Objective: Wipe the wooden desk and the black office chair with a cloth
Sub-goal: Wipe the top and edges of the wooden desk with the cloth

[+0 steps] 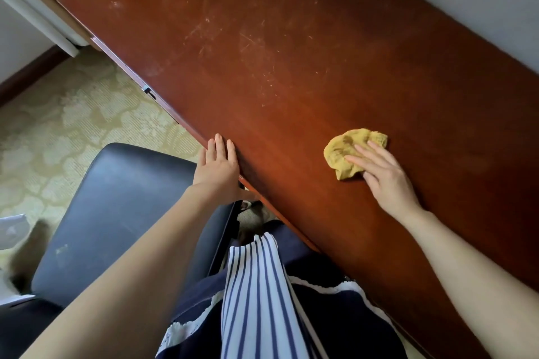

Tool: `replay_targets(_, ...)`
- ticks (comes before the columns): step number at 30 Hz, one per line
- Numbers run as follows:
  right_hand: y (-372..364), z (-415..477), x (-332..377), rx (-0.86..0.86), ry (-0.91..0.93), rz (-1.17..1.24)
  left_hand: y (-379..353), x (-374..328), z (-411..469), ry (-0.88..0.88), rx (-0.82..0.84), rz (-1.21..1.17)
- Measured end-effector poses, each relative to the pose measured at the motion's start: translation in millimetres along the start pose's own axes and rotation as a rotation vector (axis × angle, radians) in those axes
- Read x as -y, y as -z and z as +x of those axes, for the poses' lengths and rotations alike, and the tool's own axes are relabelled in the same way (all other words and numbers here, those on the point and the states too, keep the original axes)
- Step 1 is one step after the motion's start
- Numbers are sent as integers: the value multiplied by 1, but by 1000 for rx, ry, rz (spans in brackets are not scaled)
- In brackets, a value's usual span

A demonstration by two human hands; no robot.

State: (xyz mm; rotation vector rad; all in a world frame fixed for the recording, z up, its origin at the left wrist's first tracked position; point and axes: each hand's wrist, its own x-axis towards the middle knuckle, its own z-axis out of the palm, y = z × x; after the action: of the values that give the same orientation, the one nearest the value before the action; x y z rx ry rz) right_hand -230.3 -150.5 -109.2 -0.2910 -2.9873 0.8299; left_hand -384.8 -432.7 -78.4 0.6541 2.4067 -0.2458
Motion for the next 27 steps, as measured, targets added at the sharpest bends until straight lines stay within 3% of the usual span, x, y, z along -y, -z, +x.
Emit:
replay_targets(7,12,91,0,-104,-384,22,0,8,-1,-33,-33,52)
replay_targets(12,-6,140,29,-121,-516,-6,-2,18,-2,-49,-57,-44)
replay_targets(16,-25,156,58,-38,-403,-13,-14,22,-16,18,-206,-167)
replay_targets(22,-74,140,128,106,-100,-5,-30,30,-34,126,-235,-236)
replay_targets(27,-100,91,159,127,12,13,-22,28,-34,116,-297,-335)
